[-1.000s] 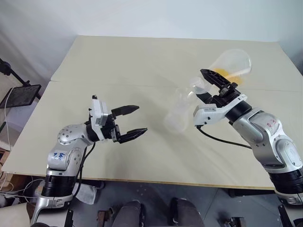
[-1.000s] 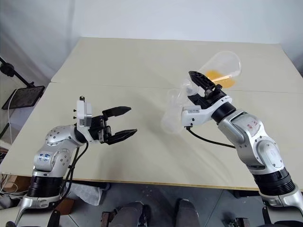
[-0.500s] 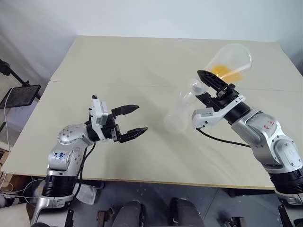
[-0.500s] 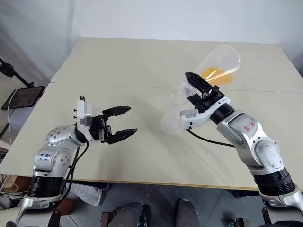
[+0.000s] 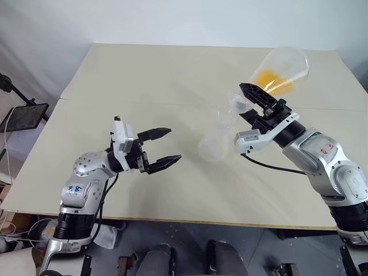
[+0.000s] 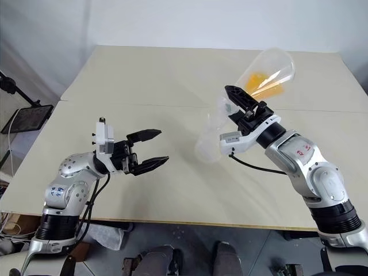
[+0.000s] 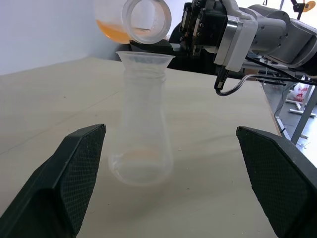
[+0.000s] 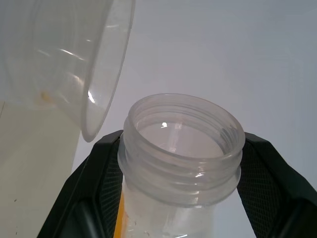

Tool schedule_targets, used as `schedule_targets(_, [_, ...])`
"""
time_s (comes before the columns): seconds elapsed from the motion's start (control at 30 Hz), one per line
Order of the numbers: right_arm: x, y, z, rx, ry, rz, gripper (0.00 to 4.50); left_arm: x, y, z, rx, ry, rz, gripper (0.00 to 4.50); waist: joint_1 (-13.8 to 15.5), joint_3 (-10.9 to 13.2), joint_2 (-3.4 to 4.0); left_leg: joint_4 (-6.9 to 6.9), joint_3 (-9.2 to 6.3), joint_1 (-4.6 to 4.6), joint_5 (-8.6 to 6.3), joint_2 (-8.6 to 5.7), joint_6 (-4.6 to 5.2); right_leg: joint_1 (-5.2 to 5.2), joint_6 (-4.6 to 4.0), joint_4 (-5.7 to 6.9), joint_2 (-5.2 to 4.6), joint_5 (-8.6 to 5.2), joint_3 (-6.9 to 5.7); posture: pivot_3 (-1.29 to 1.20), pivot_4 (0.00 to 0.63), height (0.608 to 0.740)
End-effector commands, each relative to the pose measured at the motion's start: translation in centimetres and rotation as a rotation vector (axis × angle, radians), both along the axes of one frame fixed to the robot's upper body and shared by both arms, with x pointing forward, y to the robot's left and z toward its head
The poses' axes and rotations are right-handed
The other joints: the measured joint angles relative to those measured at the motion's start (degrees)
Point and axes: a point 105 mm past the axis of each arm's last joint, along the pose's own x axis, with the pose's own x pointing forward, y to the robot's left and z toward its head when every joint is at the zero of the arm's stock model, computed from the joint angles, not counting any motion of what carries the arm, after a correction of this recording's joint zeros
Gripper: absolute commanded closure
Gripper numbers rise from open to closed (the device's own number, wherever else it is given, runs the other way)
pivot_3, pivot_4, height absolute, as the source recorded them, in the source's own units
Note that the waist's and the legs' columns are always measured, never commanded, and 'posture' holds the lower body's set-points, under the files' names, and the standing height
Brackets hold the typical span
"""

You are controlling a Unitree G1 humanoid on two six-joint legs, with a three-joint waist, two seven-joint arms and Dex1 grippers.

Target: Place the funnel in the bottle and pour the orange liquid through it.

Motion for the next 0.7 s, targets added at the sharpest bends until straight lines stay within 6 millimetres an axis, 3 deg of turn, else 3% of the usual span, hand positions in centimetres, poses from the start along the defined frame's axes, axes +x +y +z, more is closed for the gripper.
schedule_targets(0.03, [-0.61,-0.03,2.29,0.000,-0.095,0.014,1.72,-0.34,-0.32,1.28,-0.009,-0.066,-0.009,0.00,0.0,0.0,0.00,0.00,0.00,0.00,0.00,0.01,0.00,0.00,0.00,0.00,0.01,0.00,0.00,0.00,0.150,0.740])
schedule_targets(0.7, [-0.17,-0.14,1.97,-0.046,-0.110,0.006,1.72,-0.27,-0.41,1.34,-0.028,-0.072,0.007,0.00,-0.5,0.0,0.00,-0.02,-0.01,0.00,0.00,0.01,-0.01,0.01,0.00,-0.02,0.00,0.00,0.01,0.00,0.150,0.740])
